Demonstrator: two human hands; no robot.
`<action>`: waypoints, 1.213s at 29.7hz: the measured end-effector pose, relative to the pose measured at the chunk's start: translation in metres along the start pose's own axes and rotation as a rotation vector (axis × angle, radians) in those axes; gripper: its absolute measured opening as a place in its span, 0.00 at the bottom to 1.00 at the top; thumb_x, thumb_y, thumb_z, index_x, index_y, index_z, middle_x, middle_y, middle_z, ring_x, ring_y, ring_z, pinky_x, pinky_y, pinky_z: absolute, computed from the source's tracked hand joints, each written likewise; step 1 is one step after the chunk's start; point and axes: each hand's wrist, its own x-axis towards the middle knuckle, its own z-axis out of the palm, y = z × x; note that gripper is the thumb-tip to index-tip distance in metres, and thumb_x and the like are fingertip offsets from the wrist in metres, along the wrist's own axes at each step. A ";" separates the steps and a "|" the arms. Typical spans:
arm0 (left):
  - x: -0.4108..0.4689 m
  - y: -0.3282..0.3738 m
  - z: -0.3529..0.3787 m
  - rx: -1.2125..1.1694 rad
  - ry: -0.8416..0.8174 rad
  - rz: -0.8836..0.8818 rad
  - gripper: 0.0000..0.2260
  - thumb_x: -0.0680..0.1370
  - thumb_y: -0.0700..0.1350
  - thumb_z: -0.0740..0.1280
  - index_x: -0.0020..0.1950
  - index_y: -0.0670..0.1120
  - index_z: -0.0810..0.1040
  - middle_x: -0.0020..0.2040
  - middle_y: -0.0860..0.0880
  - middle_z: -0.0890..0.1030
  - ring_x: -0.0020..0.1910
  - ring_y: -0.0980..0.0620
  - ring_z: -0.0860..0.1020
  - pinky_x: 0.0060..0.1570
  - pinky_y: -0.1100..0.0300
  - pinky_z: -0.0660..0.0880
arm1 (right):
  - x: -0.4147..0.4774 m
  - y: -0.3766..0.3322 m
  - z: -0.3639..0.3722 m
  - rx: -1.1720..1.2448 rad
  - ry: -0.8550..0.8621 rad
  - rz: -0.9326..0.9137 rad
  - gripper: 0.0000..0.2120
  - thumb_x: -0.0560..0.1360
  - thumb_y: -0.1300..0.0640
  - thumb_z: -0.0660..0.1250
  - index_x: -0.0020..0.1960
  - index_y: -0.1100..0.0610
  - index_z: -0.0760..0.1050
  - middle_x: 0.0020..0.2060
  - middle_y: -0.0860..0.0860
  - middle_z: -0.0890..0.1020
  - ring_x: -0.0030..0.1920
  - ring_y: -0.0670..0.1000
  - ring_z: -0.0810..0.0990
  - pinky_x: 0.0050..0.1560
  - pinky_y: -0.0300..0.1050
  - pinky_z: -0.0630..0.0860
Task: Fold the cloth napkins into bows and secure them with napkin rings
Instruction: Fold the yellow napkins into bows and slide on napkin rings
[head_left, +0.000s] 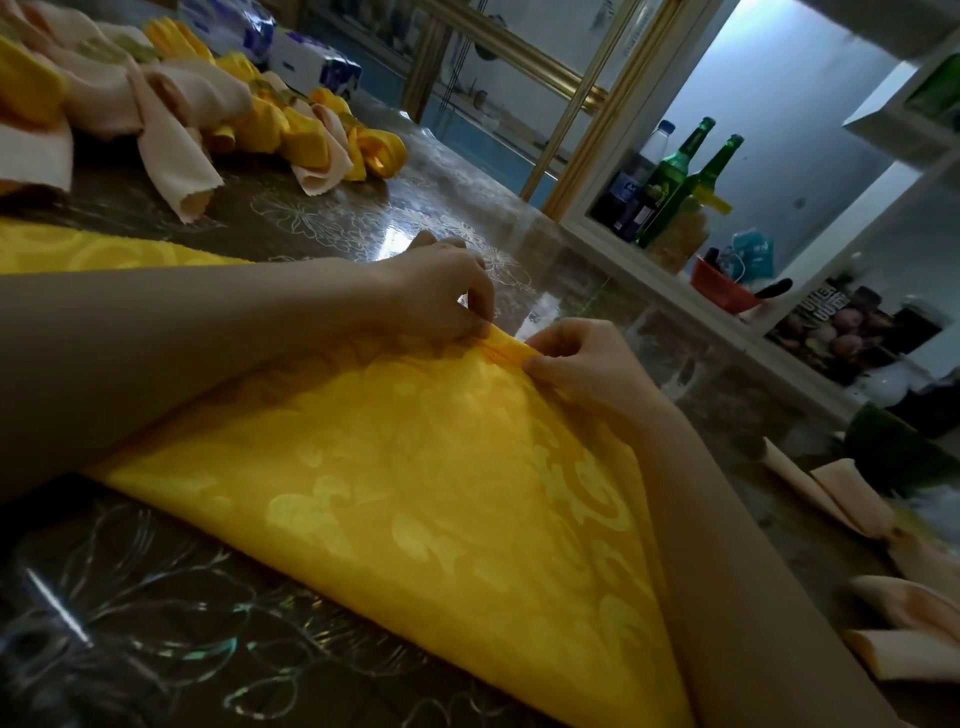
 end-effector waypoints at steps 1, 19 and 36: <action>-0.001 0.002 -0.002 0.013 0.001 0.012 0.07 0.75 0.46 0.68 0.52 0.49 0.81 0.54 0.51 0.78 0.53 0.54 0.66 0.52 0.58 0.59 | 0.000 -0.001 0.001 -0.018 0.012 -0.017 0.11 0.73 0.67 0.66 0.39 0.51 0.74 0.38 0.48 0.77 0.38 0.44 0.76 0.35 0.34 0.71; -0.012 0.020 -0.010 -0.120 -0.184 -0.097 0.13 0.77 0.48 0.66 0.59 0.46 0.77 0.42 0.54 0.73 0.38 0.57 0.69 0.34 0.72 0.64 | -0.005 -0.022 -0.010 -0.270 -0.176 -0.030 0.05 0.77 0.60 0.65 0.43 0.53 0.77 0.38 0.45 0.76 0.39 0.42 0.74 0.39 0.34 0.74; -0.018 0.029 -0.020 0.045 -0.144 0.012 0.09 0.74 0.40 0.68 0.53 0.48 0.78 0.42 0.56 0.70 0.42 0.57 0.69 0.36 0.66 0.65 | -0.010 -0.025 -0.014 -0.249 -0.216 0.010 0.12 0.72 0.69 0.65 0.39 0.52 0.72 0.34 0.48 0.71 0.33 0.45 0.68 0.33 0.36 0.66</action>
